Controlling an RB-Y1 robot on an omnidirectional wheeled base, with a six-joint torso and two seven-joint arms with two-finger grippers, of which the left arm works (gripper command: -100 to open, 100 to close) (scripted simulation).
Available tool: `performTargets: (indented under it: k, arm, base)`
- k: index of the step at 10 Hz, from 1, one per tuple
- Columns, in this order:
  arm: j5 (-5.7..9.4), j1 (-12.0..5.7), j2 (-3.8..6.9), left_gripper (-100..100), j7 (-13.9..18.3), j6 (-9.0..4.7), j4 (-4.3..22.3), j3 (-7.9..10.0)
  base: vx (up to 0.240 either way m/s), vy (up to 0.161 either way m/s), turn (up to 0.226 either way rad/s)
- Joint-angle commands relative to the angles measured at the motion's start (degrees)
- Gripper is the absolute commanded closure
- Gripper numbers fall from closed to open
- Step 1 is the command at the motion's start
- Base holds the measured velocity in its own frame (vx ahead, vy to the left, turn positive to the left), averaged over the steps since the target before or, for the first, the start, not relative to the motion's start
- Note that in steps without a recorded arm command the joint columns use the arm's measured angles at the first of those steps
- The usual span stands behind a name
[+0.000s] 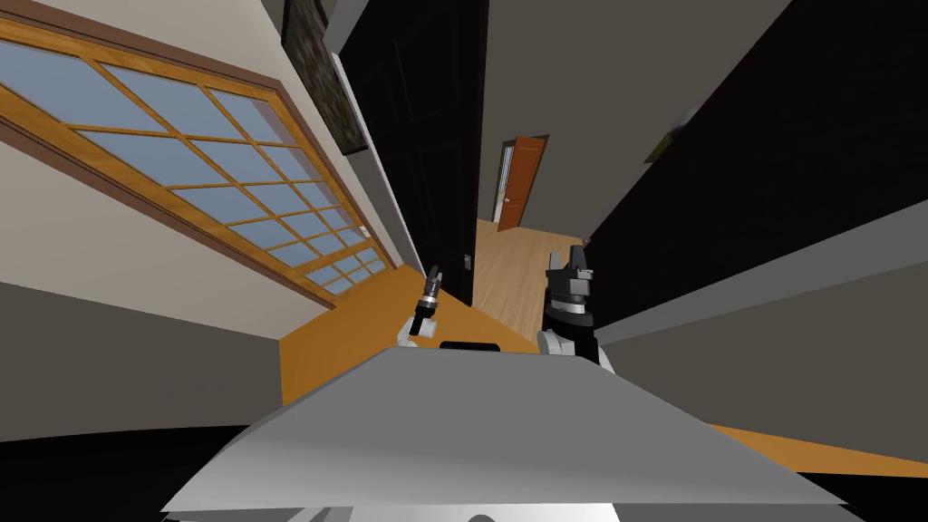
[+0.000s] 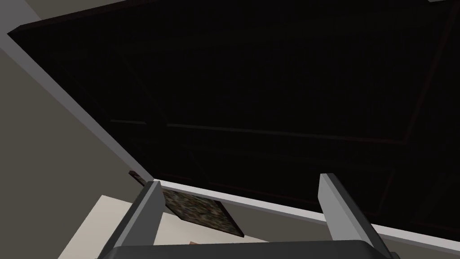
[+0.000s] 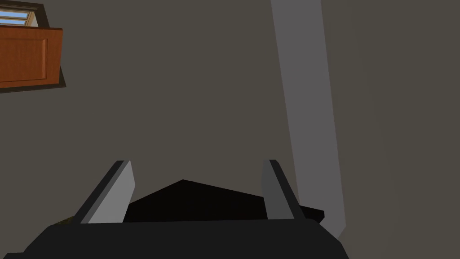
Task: Push the door open
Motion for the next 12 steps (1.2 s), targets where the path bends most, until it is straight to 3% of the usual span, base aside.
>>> performTargets:
  k: [1, 8, 12]
  arm:
    - [0.16, -1.54, -0.01, -100, 0.25, -0.2, 2.86, -0.43]
    - [0.49, -4.76, -0.09, -100, 0.86, -1.05, 11.48, -1.65]
    - [0.8, -7.81, -0.24, -100, 1.44, -1.86, 18.15, -2.81]
  base:
    - [0.044, 0.04, -0.075]
    - [0.039, 0.034, -0.071]
    - [0.048, 0.047, -0.088]
